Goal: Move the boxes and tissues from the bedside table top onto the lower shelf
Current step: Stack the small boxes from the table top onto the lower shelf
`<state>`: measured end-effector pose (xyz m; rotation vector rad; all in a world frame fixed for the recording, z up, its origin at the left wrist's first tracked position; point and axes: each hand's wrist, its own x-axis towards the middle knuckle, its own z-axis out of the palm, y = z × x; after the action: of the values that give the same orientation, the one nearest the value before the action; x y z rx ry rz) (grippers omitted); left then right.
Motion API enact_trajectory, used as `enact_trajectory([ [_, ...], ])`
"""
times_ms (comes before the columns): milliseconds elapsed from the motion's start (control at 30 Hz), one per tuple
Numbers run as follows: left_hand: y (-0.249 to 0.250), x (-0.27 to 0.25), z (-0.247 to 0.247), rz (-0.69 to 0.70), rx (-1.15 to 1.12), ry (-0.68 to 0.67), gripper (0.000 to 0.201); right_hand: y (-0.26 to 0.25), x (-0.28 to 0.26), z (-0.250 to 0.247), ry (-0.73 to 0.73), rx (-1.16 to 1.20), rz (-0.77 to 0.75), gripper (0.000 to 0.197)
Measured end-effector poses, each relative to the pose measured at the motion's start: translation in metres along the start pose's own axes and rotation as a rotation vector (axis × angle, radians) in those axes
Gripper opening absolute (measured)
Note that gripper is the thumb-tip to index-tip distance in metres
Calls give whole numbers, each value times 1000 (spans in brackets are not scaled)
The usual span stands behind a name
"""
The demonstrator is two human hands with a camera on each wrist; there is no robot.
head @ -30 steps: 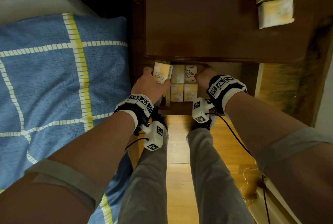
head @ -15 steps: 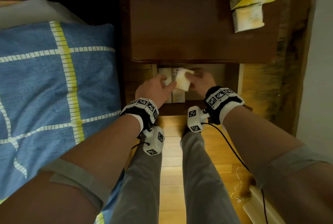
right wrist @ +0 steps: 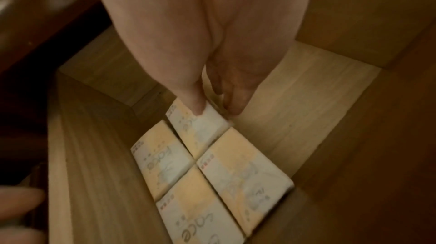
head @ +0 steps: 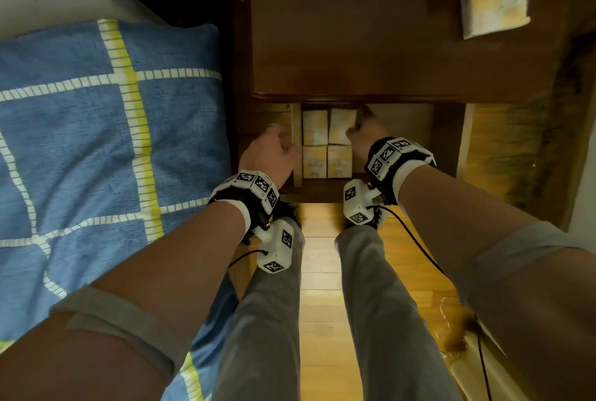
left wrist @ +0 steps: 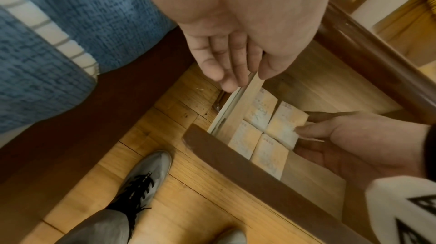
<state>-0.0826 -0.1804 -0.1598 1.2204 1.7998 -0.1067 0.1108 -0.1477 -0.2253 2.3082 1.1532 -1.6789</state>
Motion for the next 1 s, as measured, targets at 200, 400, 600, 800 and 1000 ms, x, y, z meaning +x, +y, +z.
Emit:
enact_trajectory([
  [200, 6, -1, -2, 11, -12, 35, 31, -3, -5, -4, -109, -172, 70, 66],
  [400, 34, -6, -9, 60, 7, 68, 22, 4, -22, -14, -68, -15, 57, 55],
  [600, 70, -17, -28, 99, 20, 86, 15, 0, -50, -48, -131, 198, 51, 27],
  [800, 95, -10, -44, 118, 33, 143, 15, -3, -40, -55, -86, -23, 83, 42],
  [1000, 76, 0, -28, 173, 76, 285, 23, 2, 7, -2, -179, -93, 112, 43],
])
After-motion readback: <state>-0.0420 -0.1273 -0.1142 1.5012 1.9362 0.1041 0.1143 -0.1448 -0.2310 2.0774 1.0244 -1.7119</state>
